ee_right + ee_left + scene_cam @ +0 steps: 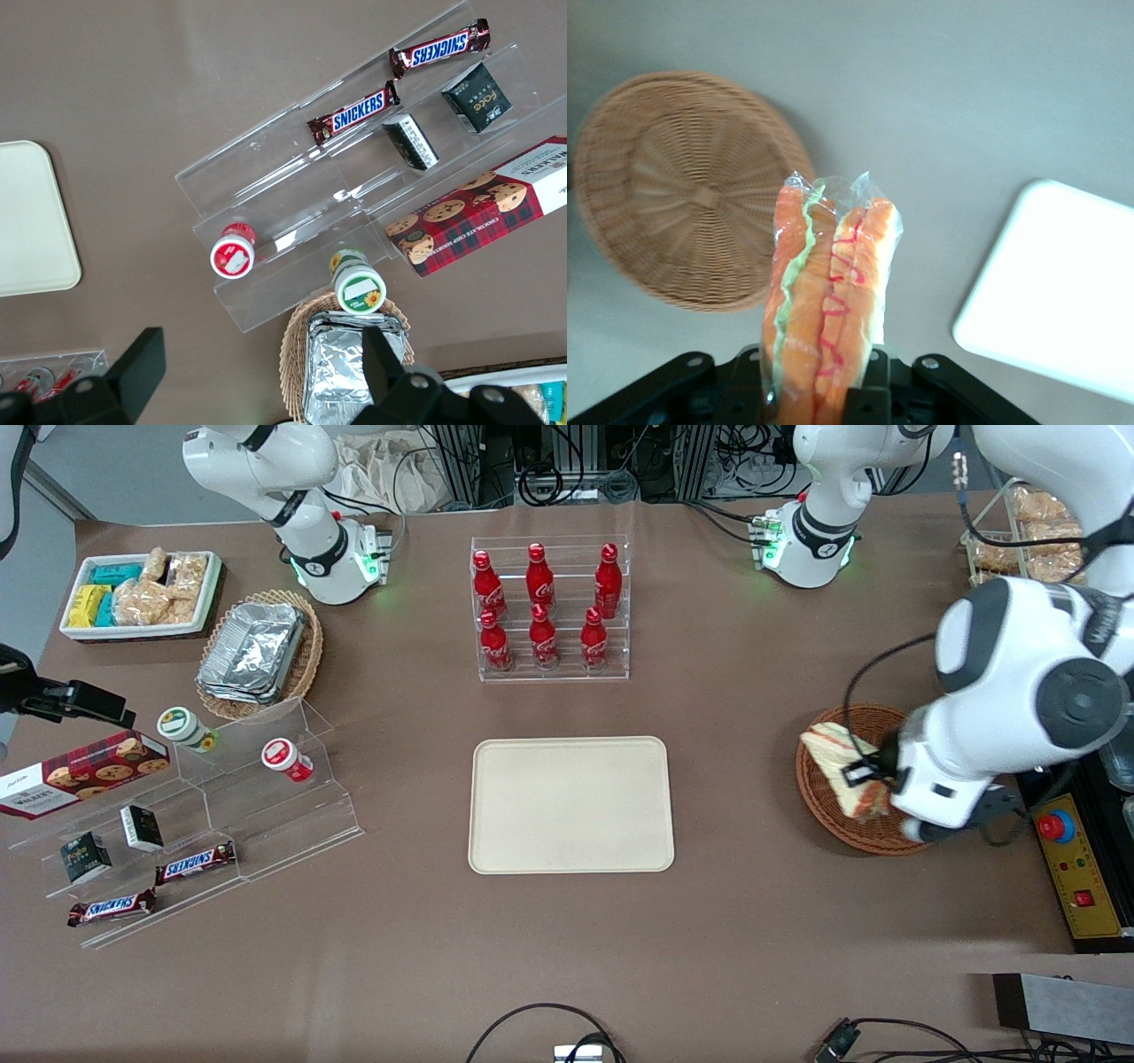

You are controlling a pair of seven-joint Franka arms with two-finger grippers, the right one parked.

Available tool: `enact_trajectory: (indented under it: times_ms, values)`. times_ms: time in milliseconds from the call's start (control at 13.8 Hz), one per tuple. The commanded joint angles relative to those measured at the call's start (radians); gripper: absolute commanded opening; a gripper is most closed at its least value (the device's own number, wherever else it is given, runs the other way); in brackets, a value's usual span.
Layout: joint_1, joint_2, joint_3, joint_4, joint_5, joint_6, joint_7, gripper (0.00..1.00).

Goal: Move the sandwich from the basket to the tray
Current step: 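Lift the sandwich and carry it with the left gripper over the tray, then lower the sandwich onto the tray and open the left gripper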

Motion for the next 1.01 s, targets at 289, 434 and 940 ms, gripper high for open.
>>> enact_trajectory:
  times_ms: [289, 434, 940]
  values:
    - [-0.25, 0.337, -0.04, 0.164, 0.099, 0.147, -0.028, 0.0]
    - [-0.282, 0.388, -0.04, 0.162, 0.1, 0.21, -0.031, 0.0]
    - [-0.324, 0.481, -0.04, 0.159, 0.102, 0.226, -0.031, 0.17]
